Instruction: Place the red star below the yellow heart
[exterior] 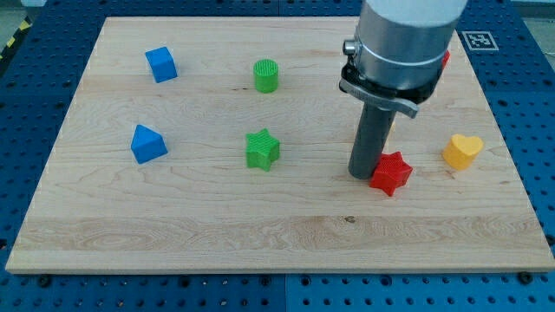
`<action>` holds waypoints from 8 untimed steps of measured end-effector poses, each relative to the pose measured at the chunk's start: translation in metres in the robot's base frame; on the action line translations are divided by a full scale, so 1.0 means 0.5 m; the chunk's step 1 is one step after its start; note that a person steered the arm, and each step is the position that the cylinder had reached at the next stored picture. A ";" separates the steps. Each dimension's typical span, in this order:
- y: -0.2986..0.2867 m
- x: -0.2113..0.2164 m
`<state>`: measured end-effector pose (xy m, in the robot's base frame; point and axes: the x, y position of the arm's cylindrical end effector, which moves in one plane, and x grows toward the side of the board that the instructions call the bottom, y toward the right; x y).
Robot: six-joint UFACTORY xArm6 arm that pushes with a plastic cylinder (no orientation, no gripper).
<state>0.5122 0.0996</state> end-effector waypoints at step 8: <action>0.000 -0.076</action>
<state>0.4743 0.0995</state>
